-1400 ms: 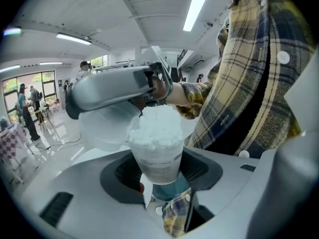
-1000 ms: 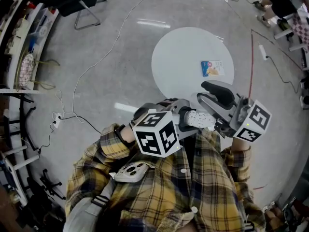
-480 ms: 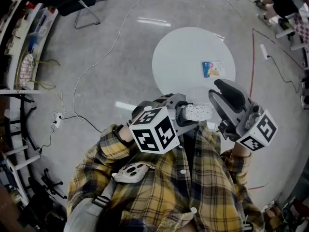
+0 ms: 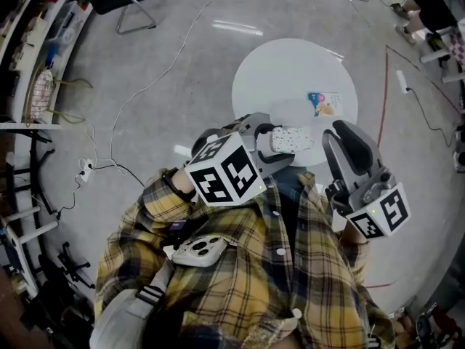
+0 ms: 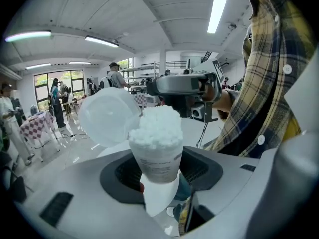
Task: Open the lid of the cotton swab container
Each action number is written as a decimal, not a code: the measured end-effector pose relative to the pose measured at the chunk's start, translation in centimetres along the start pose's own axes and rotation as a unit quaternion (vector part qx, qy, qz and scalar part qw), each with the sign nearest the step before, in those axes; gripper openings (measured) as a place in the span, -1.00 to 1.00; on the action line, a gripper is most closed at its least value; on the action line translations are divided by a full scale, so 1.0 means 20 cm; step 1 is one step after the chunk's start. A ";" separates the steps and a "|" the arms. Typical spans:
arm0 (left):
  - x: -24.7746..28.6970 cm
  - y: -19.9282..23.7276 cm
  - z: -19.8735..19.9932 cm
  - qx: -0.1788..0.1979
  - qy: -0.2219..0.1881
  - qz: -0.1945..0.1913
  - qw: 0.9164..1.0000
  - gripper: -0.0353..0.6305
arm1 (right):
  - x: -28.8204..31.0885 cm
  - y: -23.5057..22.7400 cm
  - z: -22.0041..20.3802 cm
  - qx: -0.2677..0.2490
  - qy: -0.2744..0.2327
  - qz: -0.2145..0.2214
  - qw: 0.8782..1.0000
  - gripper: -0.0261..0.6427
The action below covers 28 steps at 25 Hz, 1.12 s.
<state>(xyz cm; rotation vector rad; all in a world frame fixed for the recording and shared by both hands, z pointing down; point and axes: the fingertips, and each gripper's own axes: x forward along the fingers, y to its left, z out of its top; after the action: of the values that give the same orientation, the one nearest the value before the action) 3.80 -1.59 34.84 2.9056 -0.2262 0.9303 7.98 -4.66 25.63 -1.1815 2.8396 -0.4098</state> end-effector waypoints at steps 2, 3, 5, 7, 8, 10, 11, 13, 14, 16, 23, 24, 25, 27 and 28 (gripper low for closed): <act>-0.01 0.03 -0.01 -0.004 0.000 0.012 1.000 -0.21 | -0.01 -0.02 -0.01 -0.001 0.000 -0.008 1.000 -0.65; -0.02 0.04 -0.01 -0.005 -0.001 0.016 1.000 -0.21 | 0.00 -0.02 -0.02 -0.002 0.001 -0.012 1.000 -0.67; -0.02 0.06 -0.01 -0.008 -0.005 0.021 1.000 -0.21 | 0.01 -0.03 -0.03 -0.010 0.006 -0.020 1.000 -0.71; -0.03 0.06 -0.01 -0.011 -0.006 0.024 1.000 -0.21 | 0.03 -0.03 -0.05 -0.021 0.016 -0.025 0.999 -0.74; -0.03 0.06 -0.02 -0.013 -0.006 0.026 1.000 -0.21 | 0.04 -0.03 -0.06 -0.026 0.021 -0.026 0.999 -0.76; -0.04 0.06 -0.02 -0.016 -0.007 0.029 0.999 -0.21 | 0.06 -0.03 -0.07 -0.035 0.028 -0.028 0.999 -0.79; -0.04 0.06 -0.03 -0.016 -0.009 0.030 0.999 -0.21 | 0.06 -0.02 -0.08 -0.039 0.030 -0.029 0.998 -0.80; -0.05 0.05 -0.03 -0.017 -0.012 0.033 0.999 -0.21 | 0.06 -0.01 -0.09 -0.044 0.033 -0.032 0.998 -0.83; -0.05 0.04 -0.03 -0.017 -0.013 0.034 0.999 -0.21 | 0.06 0.00 -0.10 -0.045 0.034 -0.032 0.998 -0.84; -0.06 0.03 -0.04 -0.017 -0.016 0.036 0.999 -0.21 | 0.06 0.02 -0.12 -0.047 0.036 -0.034 0.998 -0.86; -0.07 -0.02 -0.04 -0.017 -0.015 0.034 0.999 -0.21 | 0.04 0.03 -0.14 -0.053 0.042 -0.039 0.997 -0.87; -0.07 -0.02 -0.04 -0.016 -0.015 0.035 0.999 -0.21 | 0.04 0.03 -0.13 -0.053 0.041 -0.039 0.997 -0.87; -0.07 -0.03 -0.03 -0.016 -0.016 0.035 0.999 -0.21 | 0.03 0.04 -0.13 -0.054 0.040 -0.040 0.997 -0.87; -0.08 -0.04 -0.03 -0.014 -0.016 0.037 0.999 -0.21 | 0.02 0.05 -0.13 -0.057 0.038 -0.041 0.997 -0.87; -0.08 -0.05 -0.03 -0.013 -0.016 0.038 0.999 -0.21 | 0.02 0.06 -0.13 -0.058 0.037 -0.041 0.997 -0.87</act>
<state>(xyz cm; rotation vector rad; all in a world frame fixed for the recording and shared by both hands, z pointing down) 2.23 -0.35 34.37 2.9083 -0.3495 0.8846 6.49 -3.60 27.86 -1.3344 2.9208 -0.3024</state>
